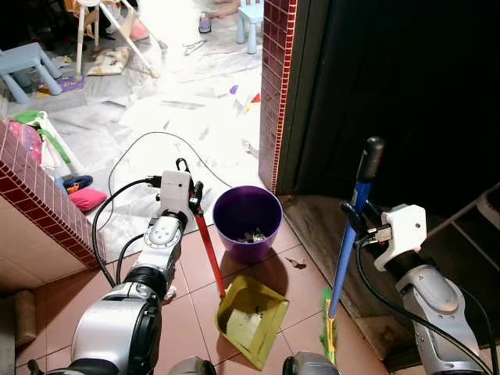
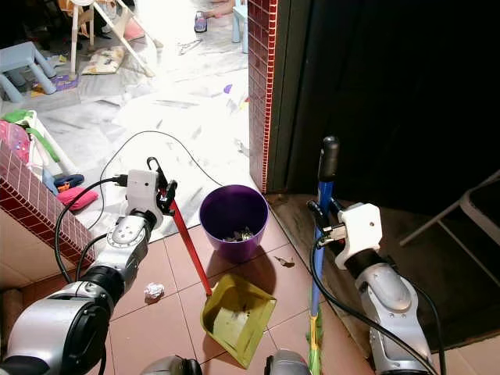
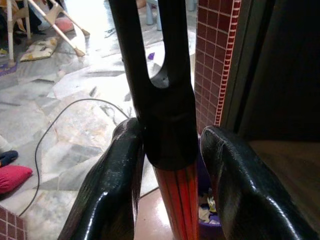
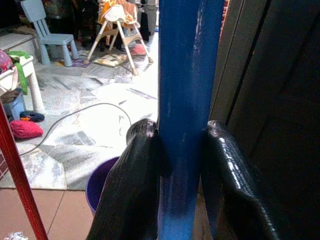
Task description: Sweep floor
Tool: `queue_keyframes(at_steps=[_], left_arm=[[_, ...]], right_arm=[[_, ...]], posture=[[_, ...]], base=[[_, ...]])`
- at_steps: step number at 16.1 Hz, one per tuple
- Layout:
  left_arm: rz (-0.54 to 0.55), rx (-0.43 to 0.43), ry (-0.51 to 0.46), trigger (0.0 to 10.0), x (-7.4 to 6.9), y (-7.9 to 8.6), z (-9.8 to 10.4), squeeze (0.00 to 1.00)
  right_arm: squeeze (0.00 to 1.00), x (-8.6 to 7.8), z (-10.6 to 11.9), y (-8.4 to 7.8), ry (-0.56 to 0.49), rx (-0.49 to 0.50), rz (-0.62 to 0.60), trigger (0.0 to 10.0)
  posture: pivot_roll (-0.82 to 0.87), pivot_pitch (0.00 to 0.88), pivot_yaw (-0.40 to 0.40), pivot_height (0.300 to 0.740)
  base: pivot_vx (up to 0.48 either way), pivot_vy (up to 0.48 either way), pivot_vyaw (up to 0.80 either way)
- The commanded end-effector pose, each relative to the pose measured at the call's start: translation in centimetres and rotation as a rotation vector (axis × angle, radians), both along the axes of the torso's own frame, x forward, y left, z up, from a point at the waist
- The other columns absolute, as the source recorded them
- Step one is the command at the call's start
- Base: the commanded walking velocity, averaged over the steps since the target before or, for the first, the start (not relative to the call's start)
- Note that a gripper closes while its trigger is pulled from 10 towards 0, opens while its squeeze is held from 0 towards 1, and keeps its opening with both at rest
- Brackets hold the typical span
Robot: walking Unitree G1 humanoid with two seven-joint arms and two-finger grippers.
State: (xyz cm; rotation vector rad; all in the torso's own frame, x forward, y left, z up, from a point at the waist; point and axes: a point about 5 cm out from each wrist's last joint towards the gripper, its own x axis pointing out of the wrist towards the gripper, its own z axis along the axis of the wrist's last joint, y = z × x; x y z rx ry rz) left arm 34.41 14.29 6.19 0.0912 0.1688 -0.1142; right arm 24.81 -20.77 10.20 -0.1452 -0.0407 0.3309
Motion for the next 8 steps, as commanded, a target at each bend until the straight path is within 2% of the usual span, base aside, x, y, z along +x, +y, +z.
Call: queue_keyframes(at_steps=[1, 7, 8], left_arm=[[0.007, 0.039, 0.008, 10.0, 0.1, 0.5, 0.0, 0.00], [0.055, 0.092, 0.030, 10.0, -0.1, 1.6, -0.3, 0.00], [0.051, 0.093, 0.044, 10.0, -0.2, 1.6, -0.5, 0.40]], right_arm=[[0.00, 0.5, 1.3, 0.3, -0.053, 0.000, 0.020, 10.0], [0.00, 0.6, 1.3, 0.5, -0.052, 0.003, 0.030, 10.0], [0.00, 0.6, 1.3, 0.5, -0.051, 0.003, 0.032, 10.0]], posture=[[-0.30, 0.000, 0.039, 0.740], [-0.29, 0.000, 0.036, 0.740], [-0.29, 0.000, 0.034, 0.740]], base=[[0.000, 0.000, 0.00], [0.000, 0.000, 0.00], [0.000, 0.000, 0.00]])
